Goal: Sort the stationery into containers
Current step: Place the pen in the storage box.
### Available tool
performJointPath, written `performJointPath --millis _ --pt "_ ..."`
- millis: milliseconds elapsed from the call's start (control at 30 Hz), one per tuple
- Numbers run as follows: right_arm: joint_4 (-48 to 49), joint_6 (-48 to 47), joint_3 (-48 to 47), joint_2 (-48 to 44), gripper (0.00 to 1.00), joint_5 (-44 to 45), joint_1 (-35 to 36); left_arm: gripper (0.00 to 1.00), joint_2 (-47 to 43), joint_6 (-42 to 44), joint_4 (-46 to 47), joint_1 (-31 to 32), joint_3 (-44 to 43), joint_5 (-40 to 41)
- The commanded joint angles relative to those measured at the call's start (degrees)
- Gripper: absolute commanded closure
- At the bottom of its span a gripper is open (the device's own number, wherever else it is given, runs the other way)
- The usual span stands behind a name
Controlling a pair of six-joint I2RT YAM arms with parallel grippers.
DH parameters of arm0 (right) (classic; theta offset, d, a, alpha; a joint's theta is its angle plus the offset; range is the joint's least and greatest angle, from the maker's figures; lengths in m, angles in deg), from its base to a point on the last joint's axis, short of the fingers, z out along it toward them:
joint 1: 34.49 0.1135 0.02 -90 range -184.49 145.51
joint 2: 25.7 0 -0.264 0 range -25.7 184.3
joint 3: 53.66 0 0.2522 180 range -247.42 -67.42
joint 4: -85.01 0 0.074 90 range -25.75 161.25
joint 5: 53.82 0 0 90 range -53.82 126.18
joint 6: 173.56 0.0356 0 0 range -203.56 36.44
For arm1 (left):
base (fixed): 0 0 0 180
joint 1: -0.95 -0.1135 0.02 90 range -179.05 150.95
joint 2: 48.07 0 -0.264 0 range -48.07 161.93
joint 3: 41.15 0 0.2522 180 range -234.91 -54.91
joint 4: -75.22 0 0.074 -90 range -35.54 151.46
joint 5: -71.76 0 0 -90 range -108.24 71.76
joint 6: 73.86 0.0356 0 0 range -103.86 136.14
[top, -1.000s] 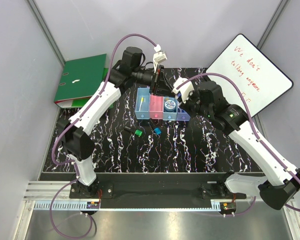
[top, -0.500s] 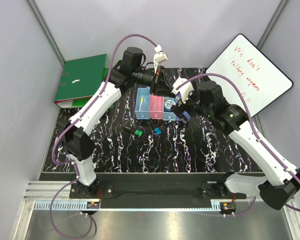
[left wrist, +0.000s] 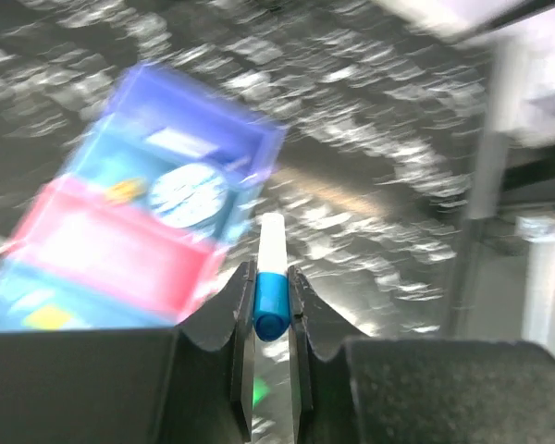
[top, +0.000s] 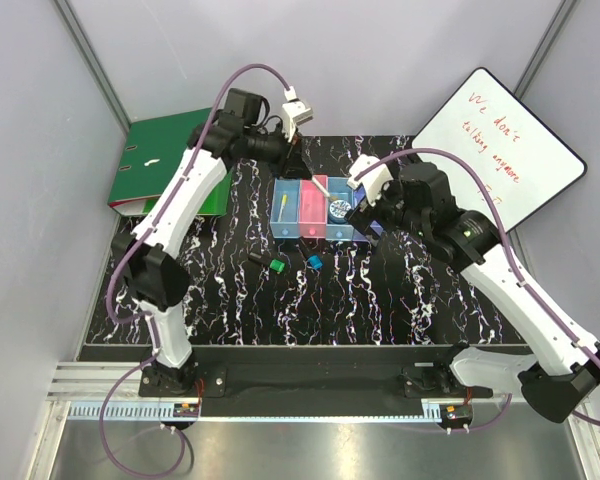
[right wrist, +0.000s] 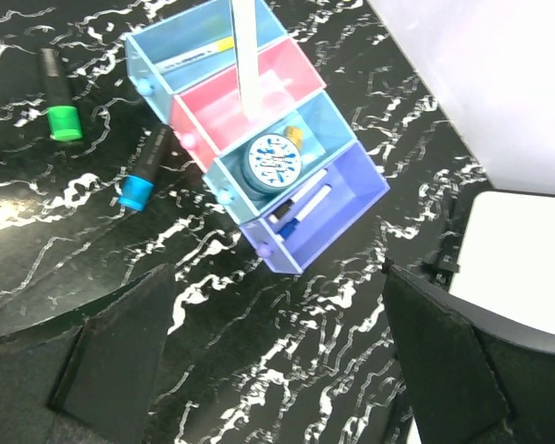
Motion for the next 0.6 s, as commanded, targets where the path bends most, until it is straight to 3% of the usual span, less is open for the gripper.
performJointPath --millis 0,200,567 --pt "-0.4 -2.8 -2.4 -2.6 0.0 3.9 0.4 1.0 7.3 14.8 -18.7 -0.7 -9.6 16.3" --pt "-0.9 -3.6 -2.0 -3.7 0.0 4.2 0.4 1.0 14.0 23.5 -27.2 -1.0 -11.7 23.9" --pt "-1.3 -3.4 -1.3 -4.1 0.0 3.7 0.4 1.0 15.5 26.2 -27.0 -1.6 -10.8 29.0"
